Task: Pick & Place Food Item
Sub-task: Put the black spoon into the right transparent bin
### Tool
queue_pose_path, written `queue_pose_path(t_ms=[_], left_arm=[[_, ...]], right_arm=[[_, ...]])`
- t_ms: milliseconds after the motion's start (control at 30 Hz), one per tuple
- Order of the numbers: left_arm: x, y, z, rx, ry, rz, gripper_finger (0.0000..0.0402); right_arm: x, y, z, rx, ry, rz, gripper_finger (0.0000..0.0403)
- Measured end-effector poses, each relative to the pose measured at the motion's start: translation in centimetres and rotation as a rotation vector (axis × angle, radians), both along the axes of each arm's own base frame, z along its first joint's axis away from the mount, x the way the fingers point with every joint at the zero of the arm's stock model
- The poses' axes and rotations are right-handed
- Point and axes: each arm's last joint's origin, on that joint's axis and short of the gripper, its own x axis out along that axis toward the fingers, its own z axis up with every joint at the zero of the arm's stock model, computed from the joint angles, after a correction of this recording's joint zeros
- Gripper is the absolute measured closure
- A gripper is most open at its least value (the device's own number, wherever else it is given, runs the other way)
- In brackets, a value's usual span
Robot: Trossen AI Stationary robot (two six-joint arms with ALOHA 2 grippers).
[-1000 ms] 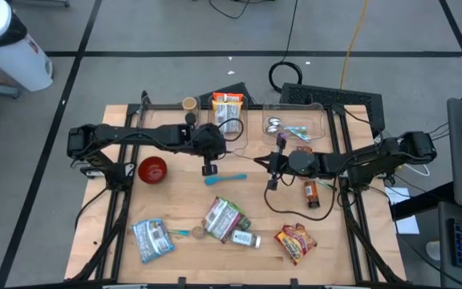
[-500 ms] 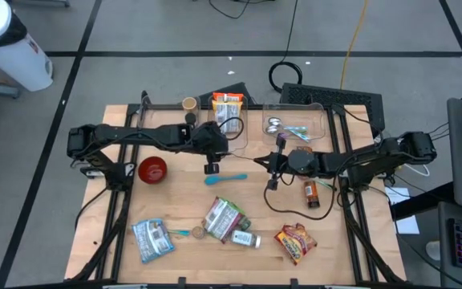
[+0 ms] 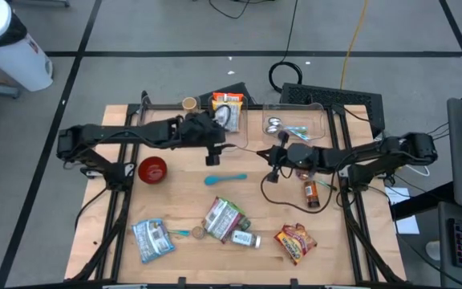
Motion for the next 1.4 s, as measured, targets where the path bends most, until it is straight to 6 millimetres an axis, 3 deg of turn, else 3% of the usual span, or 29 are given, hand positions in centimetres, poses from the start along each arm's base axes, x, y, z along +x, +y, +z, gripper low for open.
queue_pose_path(t_ms=[267, 633, 800, 1167, 1400], left_arm=[[-1.6, 0.6, 2.9, -0.054, -0.149, -0.076, 0.0174], [-1.6, 0.8, 3.6, -0.206, -0.286, -0.068, 0.0174], [-1.5, 0.8, 2.3, -0.228, -0.34, -0.065, 0.0174], [-2.4, 0.5, -3.5, -0.287, -0.461, -0.074, 0.0174], [-3.1, -0.6, -5.0, -0.361, -0.564, -0.169, 0.0174]], right_arm=[[-1.0, -0.7, 0.6, 0.005, 0.024, -0.034, 0.0403], [-2.6, -2.2, 2.9, -0.013, -0.067, -0.101, 0.0403], [-3.3, -3.3, 3.5, -0.017, -0.097, -0.159, 0.0403], [-5.1, -5.7, 4.5, -0.031, -0.126, -0.275, 0.0403], [-7.0, -6.7, 5.3, -0.014, -0.131, -0.303, 0.0403]])
